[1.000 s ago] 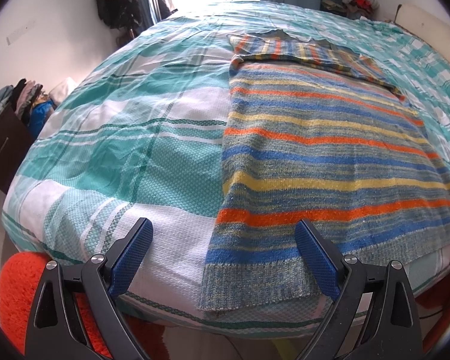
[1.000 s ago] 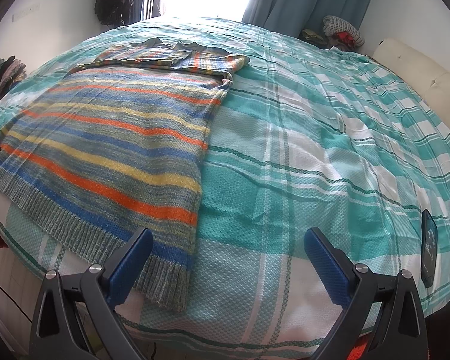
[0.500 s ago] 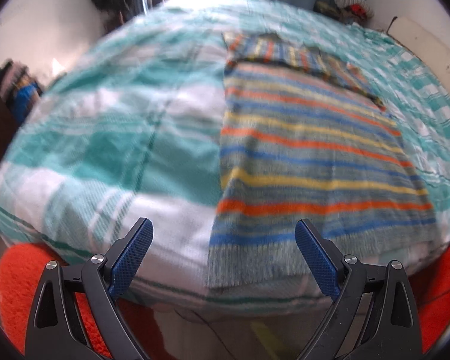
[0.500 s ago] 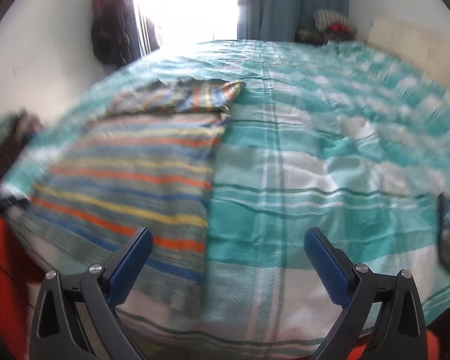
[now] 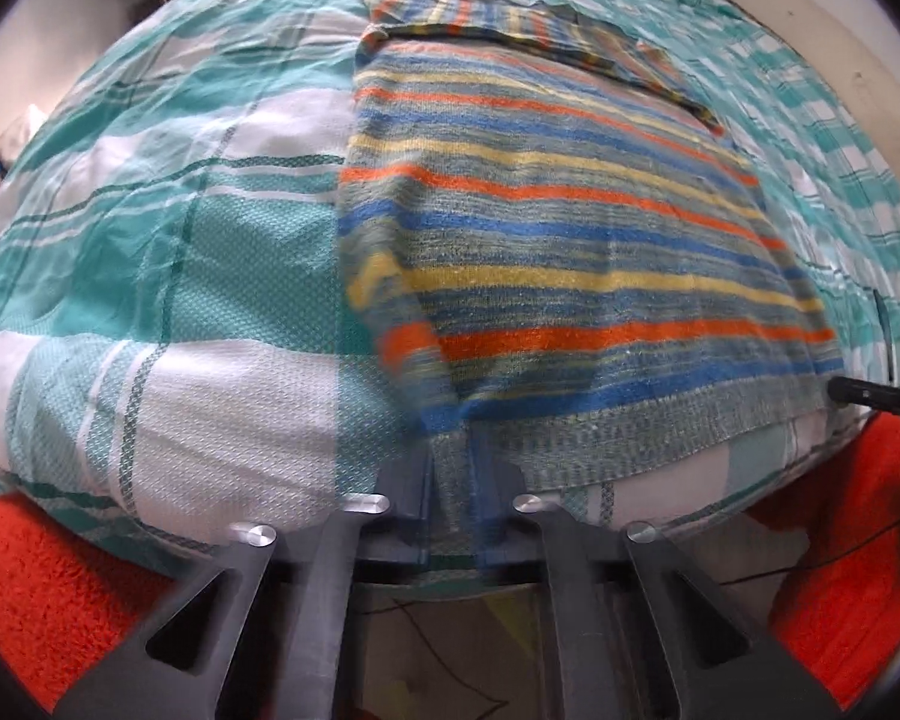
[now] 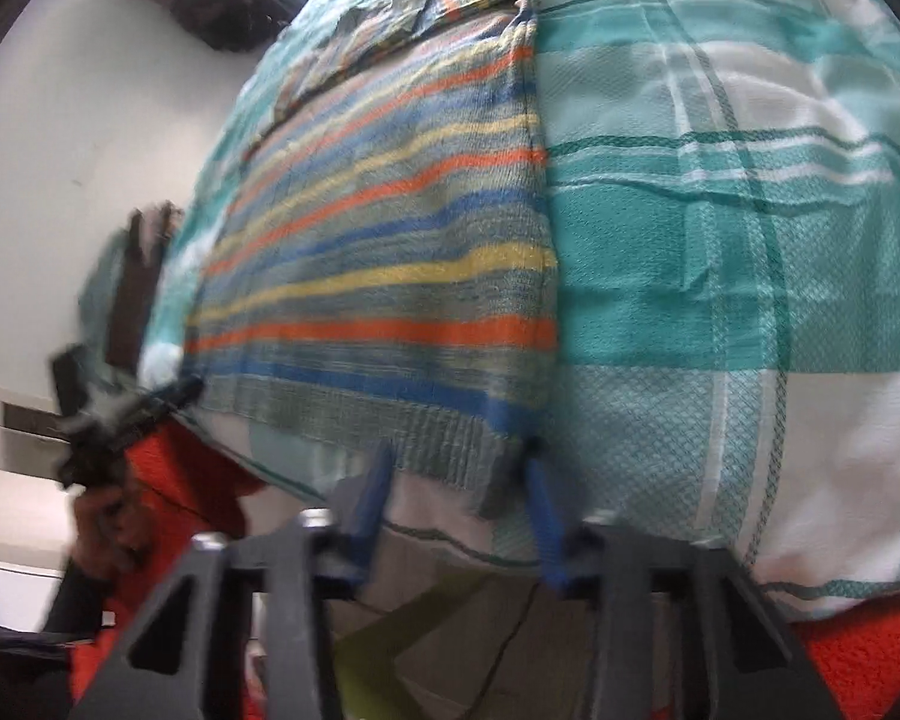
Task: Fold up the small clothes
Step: 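Grasp the ribbed hem with both tools and fold it up toward the collar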
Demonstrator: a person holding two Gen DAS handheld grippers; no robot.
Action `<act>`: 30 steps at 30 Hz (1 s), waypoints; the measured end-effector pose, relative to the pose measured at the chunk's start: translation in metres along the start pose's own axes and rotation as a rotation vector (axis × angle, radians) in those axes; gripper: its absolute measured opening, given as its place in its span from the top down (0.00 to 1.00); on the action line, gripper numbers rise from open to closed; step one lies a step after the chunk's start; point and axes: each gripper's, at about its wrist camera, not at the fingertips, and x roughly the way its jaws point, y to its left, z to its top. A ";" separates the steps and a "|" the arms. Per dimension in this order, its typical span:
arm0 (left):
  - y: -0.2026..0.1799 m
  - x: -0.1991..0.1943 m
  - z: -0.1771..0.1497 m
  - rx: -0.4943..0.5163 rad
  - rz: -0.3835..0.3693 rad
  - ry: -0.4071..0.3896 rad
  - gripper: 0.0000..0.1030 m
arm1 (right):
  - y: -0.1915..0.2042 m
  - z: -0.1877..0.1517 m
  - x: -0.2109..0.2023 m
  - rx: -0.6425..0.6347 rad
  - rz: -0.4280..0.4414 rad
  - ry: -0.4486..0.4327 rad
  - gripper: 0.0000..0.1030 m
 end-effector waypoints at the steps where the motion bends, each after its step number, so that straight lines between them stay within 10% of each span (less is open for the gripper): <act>1: 0.001 -0.003 0.001 -0.010 -0.009 -0.005 0.93 | 0.000 0.000 -0.002 0.014 0.000 -0.016 0.93; 10: 0.018 -0.047 0.067 -0.105 -0.174 -0.178 0.94 | 0.037 0.043 -0.053 -0.083 -0.010 -0.272 0.94; 19: 0.014 -0.024 0.222 -0.056 -0.098 -0.332 0.94 | 0.056 0.186 -0.045 -0.148 -0.088 -0.437 0.94; 30: 0.031 0.094 0.363 -0.077 0.017 -0.249 0.93 | -0.002 0.361 0.027 -0.032 -0.084 -0.400 0.94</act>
